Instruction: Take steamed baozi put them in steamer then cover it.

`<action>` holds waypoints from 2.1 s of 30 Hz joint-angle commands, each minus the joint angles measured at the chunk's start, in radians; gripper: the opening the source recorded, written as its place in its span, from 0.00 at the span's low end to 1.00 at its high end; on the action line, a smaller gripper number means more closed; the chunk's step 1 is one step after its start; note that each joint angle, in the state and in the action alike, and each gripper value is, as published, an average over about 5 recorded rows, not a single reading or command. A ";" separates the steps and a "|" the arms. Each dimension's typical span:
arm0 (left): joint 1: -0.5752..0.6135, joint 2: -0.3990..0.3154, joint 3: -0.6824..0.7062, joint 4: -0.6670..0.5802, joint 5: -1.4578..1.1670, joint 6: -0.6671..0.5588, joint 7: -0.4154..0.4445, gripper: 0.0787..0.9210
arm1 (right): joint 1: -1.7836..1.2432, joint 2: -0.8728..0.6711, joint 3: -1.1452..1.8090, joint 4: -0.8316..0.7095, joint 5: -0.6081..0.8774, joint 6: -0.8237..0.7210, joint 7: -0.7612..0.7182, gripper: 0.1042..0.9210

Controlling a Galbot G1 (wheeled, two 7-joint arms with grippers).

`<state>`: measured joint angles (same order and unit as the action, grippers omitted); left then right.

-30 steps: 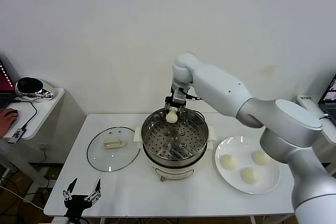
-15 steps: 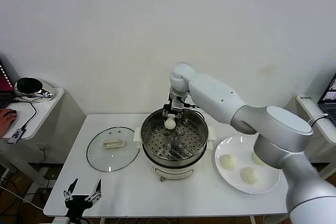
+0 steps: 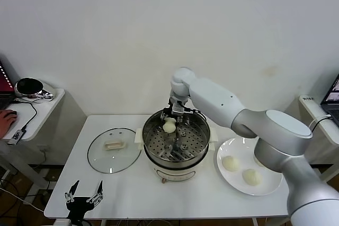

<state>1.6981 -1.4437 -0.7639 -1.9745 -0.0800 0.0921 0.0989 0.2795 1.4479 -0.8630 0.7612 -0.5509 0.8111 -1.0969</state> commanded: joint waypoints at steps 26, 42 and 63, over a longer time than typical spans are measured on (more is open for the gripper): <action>-0.009 0.023 0.028 -0.005 -0.017 0.036 0.022 0.88 | 0.220 -0.755 -0.090 0.621 0.717 -1.029 -0.161 0.88; 0.007 0.026 0.033 -0.017 -0.023 0.055 0.028 0.88 | -0.094 -0.896 0.027 0.667 0.571 -1.222 -0.181 0.88; 0.002 0.020 0.027 -0.003 -0.014 0.061 0.029 0.88 | -0.360 -0.706 0.107 0.553 0.438 -1.165 -0.089 0.88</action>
<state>1.7022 -1.4231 -0.7377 -1.9830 -0.0937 0.1531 0.1274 0.0125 0.7084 -0.7816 1.3335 -0.0732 -0.3432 -1.2099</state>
